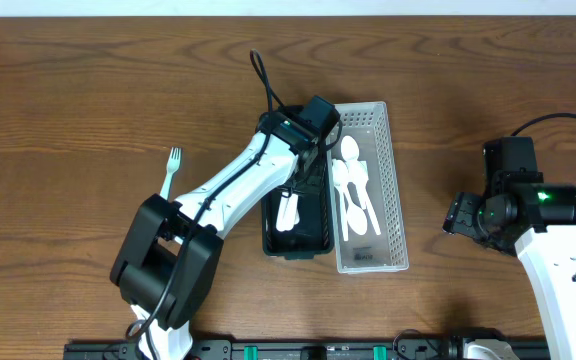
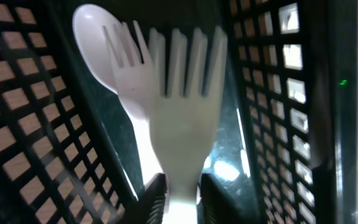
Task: Pack container
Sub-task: 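Carry the white fork over and release it into the black tray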
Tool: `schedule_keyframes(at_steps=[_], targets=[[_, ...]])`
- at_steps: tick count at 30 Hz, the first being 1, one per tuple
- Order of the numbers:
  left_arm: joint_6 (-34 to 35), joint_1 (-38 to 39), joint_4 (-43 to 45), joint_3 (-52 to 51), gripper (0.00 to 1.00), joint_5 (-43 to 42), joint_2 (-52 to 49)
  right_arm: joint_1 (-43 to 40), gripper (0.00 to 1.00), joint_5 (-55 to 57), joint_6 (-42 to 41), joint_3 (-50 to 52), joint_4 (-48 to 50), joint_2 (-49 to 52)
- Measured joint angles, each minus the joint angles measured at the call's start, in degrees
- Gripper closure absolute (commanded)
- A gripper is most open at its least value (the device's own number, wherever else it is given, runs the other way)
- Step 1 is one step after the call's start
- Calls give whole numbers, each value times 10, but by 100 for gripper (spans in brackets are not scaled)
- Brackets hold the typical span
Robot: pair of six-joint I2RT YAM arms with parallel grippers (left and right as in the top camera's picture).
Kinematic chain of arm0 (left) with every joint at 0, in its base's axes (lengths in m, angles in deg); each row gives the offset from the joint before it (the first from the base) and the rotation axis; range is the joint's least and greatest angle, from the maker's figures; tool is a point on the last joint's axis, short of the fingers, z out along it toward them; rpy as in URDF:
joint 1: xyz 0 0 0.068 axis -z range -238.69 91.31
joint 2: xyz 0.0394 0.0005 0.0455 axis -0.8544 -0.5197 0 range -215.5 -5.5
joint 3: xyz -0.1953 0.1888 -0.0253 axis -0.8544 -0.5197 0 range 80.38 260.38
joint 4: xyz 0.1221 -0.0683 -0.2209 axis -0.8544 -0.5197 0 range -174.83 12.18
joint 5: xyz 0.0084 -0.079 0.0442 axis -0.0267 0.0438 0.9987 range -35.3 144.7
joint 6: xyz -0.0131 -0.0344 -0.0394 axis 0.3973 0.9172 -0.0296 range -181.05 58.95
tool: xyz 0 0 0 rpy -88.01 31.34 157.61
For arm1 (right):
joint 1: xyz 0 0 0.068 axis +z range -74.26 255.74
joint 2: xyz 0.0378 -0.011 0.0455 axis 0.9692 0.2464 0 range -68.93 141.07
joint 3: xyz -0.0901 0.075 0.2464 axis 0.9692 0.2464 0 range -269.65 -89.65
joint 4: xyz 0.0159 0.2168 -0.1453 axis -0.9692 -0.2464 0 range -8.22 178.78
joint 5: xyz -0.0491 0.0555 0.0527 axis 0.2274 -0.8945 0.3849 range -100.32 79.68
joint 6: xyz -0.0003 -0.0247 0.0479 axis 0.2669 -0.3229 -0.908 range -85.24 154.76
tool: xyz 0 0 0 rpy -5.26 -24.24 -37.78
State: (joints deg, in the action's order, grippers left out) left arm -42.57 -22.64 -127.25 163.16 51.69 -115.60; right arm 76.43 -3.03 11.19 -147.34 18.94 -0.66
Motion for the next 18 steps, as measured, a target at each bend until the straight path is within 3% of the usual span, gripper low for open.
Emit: schedule_keyframes(at_steps=[7,11,14,18], targets=[[-10,-3,-5,0,62,3,10,0,25,0,0,0,-1,0],[-30,-25,-41,9,49,31,58,0,25,0,0,0,-2,0],[-54,-74,-65,30,34,48,123,0,24,0,0,0,-2,0],[-86,-177,-66,56,33,63,209,0,24,0,0,0,0,0]])
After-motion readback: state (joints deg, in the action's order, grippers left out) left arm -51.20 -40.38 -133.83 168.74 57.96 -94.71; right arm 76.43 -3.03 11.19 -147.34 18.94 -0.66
